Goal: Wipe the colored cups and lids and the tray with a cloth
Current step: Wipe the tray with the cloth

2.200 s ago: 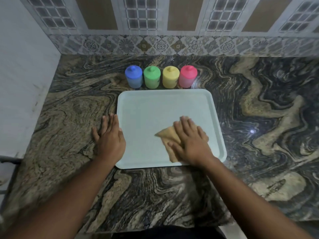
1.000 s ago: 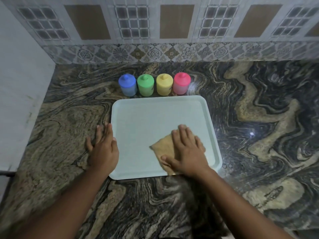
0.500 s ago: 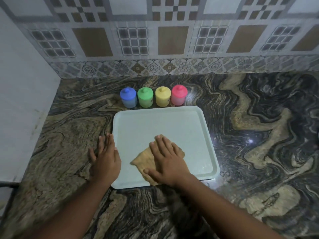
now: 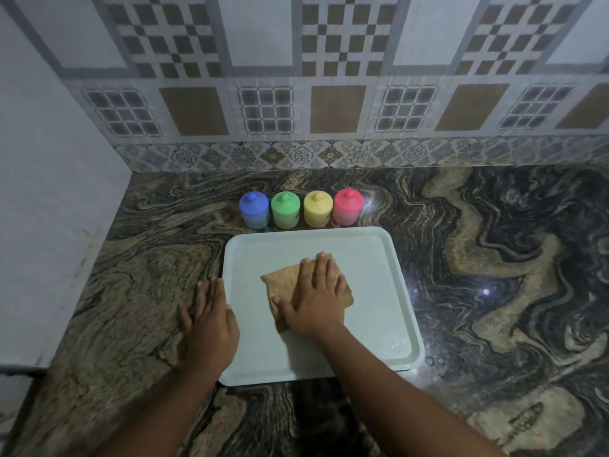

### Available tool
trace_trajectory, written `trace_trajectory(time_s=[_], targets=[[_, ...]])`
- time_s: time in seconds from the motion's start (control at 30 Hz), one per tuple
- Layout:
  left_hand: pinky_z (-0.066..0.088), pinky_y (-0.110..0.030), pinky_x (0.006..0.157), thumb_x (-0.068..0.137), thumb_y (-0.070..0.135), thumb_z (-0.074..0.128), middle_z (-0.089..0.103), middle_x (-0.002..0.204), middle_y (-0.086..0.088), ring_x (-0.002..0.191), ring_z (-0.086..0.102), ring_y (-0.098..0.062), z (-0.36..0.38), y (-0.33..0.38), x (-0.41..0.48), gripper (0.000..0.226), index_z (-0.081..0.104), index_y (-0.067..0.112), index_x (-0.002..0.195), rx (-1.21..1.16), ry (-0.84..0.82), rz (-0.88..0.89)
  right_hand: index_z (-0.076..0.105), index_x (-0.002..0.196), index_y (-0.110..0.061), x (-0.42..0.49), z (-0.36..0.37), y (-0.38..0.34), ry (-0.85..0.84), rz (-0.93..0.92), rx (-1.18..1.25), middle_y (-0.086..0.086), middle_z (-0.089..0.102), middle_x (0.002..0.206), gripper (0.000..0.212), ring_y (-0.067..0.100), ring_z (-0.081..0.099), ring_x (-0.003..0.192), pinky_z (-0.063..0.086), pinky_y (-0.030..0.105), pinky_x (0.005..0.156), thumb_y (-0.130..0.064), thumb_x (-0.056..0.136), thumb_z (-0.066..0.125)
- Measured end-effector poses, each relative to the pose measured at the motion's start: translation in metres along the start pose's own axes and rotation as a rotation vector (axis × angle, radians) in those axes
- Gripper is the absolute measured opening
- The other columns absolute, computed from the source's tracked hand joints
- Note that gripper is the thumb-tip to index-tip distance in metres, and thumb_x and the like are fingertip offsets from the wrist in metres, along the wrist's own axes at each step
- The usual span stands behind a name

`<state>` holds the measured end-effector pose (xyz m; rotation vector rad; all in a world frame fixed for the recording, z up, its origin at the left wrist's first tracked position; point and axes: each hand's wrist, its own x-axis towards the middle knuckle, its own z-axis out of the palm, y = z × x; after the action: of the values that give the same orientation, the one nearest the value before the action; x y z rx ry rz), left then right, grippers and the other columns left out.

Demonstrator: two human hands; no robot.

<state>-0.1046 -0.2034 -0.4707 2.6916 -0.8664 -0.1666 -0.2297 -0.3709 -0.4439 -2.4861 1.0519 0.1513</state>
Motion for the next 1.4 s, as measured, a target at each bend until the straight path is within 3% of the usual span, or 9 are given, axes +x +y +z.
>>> trace_trajectory(time_s=[0.2,0.3,0.37,0.43,0.53,0.7,1.0,1.2,1.4], targets=[[0.016,-0.055,0.12,0.091,0.033,0.043,0.044,0.152,-0.012,0.146,0.031,-0.026,-0.007,0.0,-0.003,0.061,0.044,0.009,0.147,-0.188,0.104,-0.013,0.0,0.163,-0.016,-0.002,-0.006,0.009,0.008,-0.037,-0.004,0.011,-0.015,0.17,0.102,0.027,-0.019,0.156,-0.003,0.05,0.126,-0.078,0.09,0.037],[0.042,-0.051,0.107,0.089,0.027,0.055,0.059,0.137,-0.012,0.13,0.05,-0.033,-0.021,0.011,0.002,0.048,0.061,0.007,0.132,-0.35,0.285,0.097,0.031,0.158,-0.015,0.0,-0.028,0.021,0.122,-0.05,0.088,0.011,0.025,0.167,0.084,0.027,0.023,0.154,0.029,0.046,0.118,-0.064,0.093,0.051],[0.048,-0.045,0.098,0.089,0.021,0.058,0.065,0.128,-0.007,0.117,0.059,-0.028,-0.031,0.027,0.016,0.032,0.071,0.01,0.116,-0.393,0.355,0.231,0.057,0.141,-0.02,0.007,-0.047,0.033,0.282,-0.031,0.161,0.006,0.056,0.148,0.056,0.031,0.052,0.134,0.046,0.046,0.103,-0.05,0.093,0.059],[0.054,-0.044,0.09,0.088,0.018,0.06,0.068,0.116,-0.003,0.107,0.064,-0.021,-0.038,0.045,0.031,0.024,0.074,0.012,0.107,-0.442,0.329,0.3,0.069,0.126,-0.021,0.018,-0.061,0.044,0.373,-0.016,0.214,0.003,0.07,0.128,0.038,0.033,0.063,0.117,0.052,0.045,0.094,-0.038,0.093,0.064],[0.055,-0.044,0.088,0.087,0.025,0.066,0.067,0.117,-0.002,0.107,0.062,-0.024,-0.039,0.073,0.049,0.03,0.07,0.018,0.116,-0.368,0.122,0.241,0.071,0.125,-0.021,0.036,-0.075,0.052,0.328,-0.044,0.218,0.005,0.072,0.125,0.034,0.034,0.061,0.118,0.051,0.045,0.096,-0.027,0.092,0.066],[0.044,-0.044,0.1,0.088,0.042,0.062,0.054,0.136,-0.006,0.126,0.048,-0.031,-0.029,0.101,0.061,0.054,0.051,0.023,0.138,-0.042,-0.213,0.152,0.069,0.128,-0.028,0.055,-0.073,0.052,0.062,-0.157,0.068,0.0,0.068,0.132,0.043,0.029,0.057,0.123,0.051,0.04,0.095,-0.021,0.085,0.07],[0.047,-0.046,0.095,0.088,0.043,0.066,0.062,0.122,0.001,0.116,0.053,-0.025,-0.026,0.11,0.061,0.036,0.06,0.028,0.12,0.055,-0.238,0.148,0.071,0.119,-0.036,0.061,-0.068,0.051,-0.036,-0.223,0.038,0.005,0.062,0.12,0.038,0.034,0.056,0.115,0.053,0.042,0.089,-0.038,0.081,0.074],[0.046,-0.044,0.088,0.088,0.043,0.067,0.069,0.104,0.002,0.107,0.053,-0.024,-0.028,0.116,0.057,0.021,0.067,0.028,0.102,0.073,-0.236,0.118,0.071,0.116,-0.035,0.06,-0.078,0.038,-0.067,-0.17,-0.092,0.007,0.06,0.121,0.026,0.032,0.052,0.117,0.042,0.038,0.084,-0.036,0.09,0.07],[0.053,-0.035,0.075,0.08,0.035,0.075,0.065,0.086,0.01,0.087,0.064,-0.016,-0.06,0.11,0.046,0.016,0.062,0.028,0.083,-0.239,-0.251,0.099,0.075,0.1,-0.034,0.038,-0.105,0.041,-0.001,-0.24,0.067,-0.004,0.074,0.104,0.017,0.024,0.067,0.098,0.054,0.038,0.081,-0.03,0.085,0.067]])
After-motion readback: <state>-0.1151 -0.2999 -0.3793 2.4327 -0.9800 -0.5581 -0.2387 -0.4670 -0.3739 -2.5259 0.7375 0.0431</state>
